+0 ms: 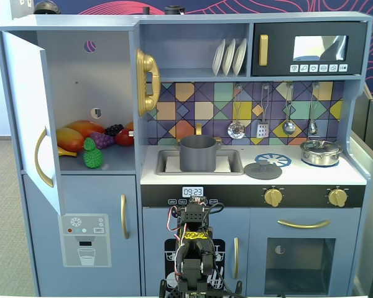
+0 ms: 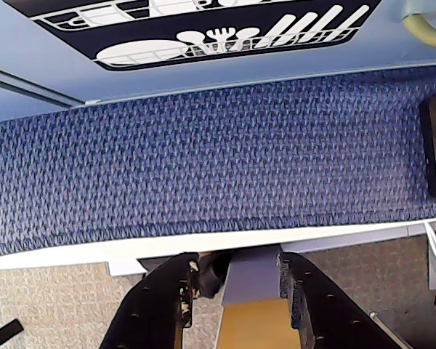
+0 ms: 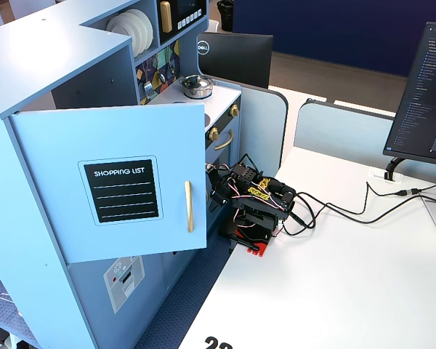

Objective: Pick up the green pineapple from the left cabinet and place it in the gray recipient

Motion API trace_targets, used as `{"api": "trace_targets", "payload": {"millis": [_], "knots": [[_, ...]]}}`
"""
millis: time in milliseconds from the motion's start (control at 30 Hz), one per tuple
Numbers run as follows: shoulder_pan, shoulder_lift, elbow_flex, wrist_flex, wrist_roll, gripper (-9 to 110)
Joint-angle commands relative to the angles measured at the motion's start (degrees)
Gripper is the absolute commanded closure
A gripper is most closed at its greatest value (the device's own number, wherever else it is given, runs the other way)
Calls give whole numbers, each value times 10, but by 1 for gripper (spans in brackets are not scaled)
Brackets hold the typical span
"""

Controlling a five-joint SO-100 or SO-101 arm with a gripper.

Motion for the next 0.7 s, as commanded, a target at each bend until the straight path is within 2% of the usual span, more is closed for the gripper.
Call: {"api": "trace_targets", "payload": {"millis": [0, 367, 433, 567, 667], "knots": [[-6, -3, 2, 101, 26, 102], [-45, -3, 1, 93, 33, 102], [-100, -4, -10, 78, 68, 102], [-278, -11, -99, 39, 183, 102], [-377, -28, -176, -89, 154, 102]]}}
